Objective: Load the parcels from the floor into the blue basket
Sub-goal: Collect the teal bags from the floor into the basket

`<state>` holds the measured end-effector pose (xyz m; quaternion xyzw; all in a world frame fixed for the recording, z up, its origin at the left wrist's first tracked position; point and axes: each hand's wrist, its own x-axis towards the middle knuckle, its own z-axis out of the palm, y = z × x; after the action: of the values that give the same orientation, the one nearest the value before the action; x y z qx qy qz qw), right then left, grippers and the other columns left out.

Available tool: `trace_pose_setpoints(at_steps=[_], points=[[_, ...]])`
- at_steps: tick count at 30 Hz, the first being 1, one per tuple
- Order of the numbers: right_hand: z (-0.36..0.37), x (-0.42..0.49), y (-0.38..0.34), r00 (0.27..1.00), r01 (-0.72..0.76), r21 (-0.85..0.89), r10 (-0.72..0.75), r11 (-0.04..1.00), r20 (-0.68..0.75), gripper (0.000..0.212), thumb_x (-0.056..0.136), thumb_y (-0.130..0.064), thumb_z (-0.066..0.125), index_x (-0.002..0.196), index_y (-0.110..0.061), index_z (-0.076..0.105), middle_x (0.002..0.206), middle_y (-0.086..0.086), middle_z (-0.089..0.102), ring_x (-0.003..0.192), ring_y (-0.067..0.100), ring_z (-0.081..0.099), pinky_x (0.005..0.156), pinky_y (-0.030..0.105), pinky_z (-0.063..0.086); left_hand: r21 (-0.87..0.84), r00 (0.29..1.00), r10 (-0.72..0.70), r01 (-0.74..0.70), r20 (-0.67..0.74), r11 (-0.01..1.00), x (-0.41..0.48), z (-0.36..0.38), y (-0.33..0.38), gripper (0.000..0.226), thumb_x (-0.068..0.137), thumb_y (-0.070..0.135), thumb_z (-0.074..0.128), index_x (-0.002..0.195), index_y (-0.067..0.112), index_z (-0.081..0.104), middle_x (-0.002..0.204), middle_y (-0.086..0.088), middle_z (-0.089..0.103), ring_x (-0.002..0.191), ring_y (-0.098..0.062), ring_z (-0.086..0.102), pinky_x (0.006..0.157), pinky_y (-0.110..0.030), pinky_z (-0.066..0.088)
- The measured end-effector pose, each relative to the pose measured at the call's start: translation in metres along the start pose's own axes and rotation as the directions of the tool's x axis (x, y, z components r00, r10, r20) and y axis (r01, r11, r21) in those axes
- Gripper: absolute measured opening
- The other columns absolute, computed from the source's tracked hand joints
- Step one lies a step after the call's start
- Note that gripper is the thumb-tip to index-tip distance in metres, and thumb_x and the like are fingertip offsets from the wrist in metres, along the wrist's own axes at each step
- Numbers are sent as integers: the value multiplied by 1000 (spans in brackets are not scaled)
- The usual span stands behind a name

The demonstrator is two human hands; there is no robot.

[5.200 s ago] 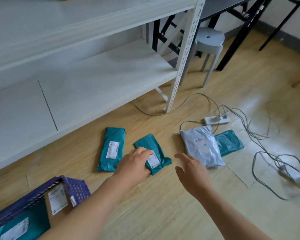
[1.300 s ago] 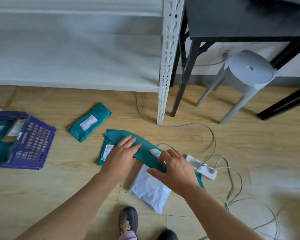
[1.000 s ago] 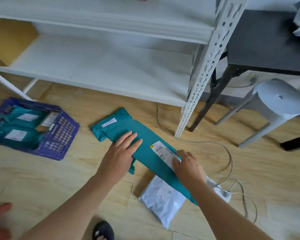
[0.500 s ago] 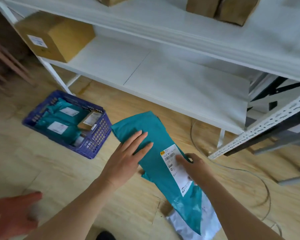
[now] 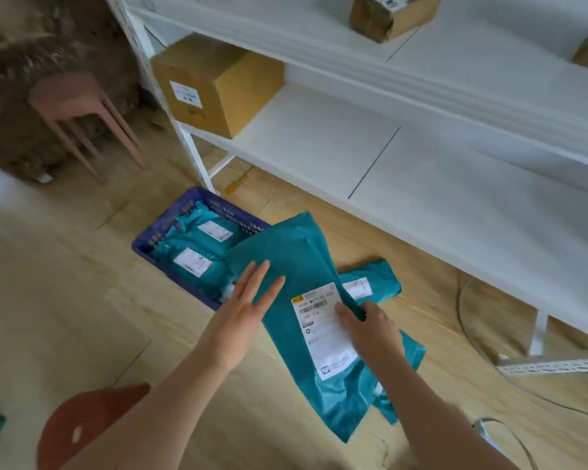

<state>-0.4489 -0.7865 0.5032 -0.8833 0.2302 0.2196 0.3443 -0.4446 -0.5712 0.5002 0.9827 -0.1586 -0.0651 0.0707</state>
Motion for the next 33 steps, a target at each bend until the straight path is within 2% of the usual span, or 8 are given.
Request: trace_pose_setpoints(at_steps=[2, 4, 9, 12, 17, 24, 27, 33], points=[[9, 10, -24, 999, 41, -53, -43, 998, -27, 33, 92, -51, 42, 94, -18, 46, 97, 6, 61, 92, 28, 56, 70, 32, 38, -49, 999, -27, 28, 28, 998, 7, -4, -18, 100, 72, -18, 59, 150, 24, 13, 158, -2, -5, 146, -24, 4, 75, -17, 52], [20, 24, -45, 997, 71, -64, -73, 995, -15, 34, 94, -47, 41, 100, -15, 48, 101, 9, 63, 96, 30, 58, 70, 32, 38, -93, 997, -67, 69, 28, 993, 18, -6, -40, 96, 79, -16, 51, 150, 28, 3, 157, 2, -14, 147, -19, -6, 87, -20, 49], [45, 71, -98, 992, 124, -146, -118, 981, 49, 26, 97, -40, 38, 104, -15, 43, 97, 11, 64, 89, 32, 61, 71, 38, 48, -49, 996, -25, 29, 88, 998, 65, -15, -95, 98, 72, -5, 69, 150, 24, 18, 157, -6, 16, 142, -24, 27, 101, -34, 45], [55, 110, -137, 981, 189, -250, -174, 950, 80, 21, 98, -34, 37, 107, -16, 42, 102, 8, 63, 95, 31, 61, 73, 35, 45, 16, 995, -21, 20, 102, 1000, 112, -19, -127, 92, 83, 4, 62, 151, 25, 3, 159, -3, 2, 144, -21, 21, 107, -29, 37], [86, 162, -185, 965, 241, -297, -195, 924, 178, 22, 94, -21, 43, 116, -21, 40, 104, 4, 63, 94, 26, 62, 75, 36, 51, -42, 975, -49, 59, 216, 997, 173, -17, -169, 88, 91, 8, 54, 150, 27, -8, 158, 2, -12, 140, -15, 28, 100, -24, 44], [141, 218, -245, 950, 247, -291, -172, 924, 262, 35, 86, -4, 45, 116, -23, 44, 103, 3, 64, 85, 24, 60, 67, 29, 43, -42, 927, -115, 138, 356, 990, 211, 8, -239, 73, 94, 16, 50, 150, 25, 5, 159, 2, -2, 142, -18, 23, 104, -27, 41], [172, 236, -265, 945, 235, -254, -159, 938, 286, 45, 85, -1, 45, 123, -26, 44, 110, 2, 62, 93, 24, 59, 67, 27, 36, -36, 910, -133, 160, 393, 986, 221, 28, -279, 69, 94, 17, 49, 149, 25, 8, 158, 0, 2, 142, -19, 22, 106, -29, 39], [259, 281, -296, 930, 194, -234, -103, 953, 352, 41, 86, -5, 46, 120, -27, 42, 108, 2, 62, 90, 25, 60, 66, 29, 43, -17, 868, -137, 165, 477, 986, 243, 79, -369, 67, 94, 19, 49, 149, 25, 11, 157, 2, 8, 143, -19, 21, 109, -33, 36]])
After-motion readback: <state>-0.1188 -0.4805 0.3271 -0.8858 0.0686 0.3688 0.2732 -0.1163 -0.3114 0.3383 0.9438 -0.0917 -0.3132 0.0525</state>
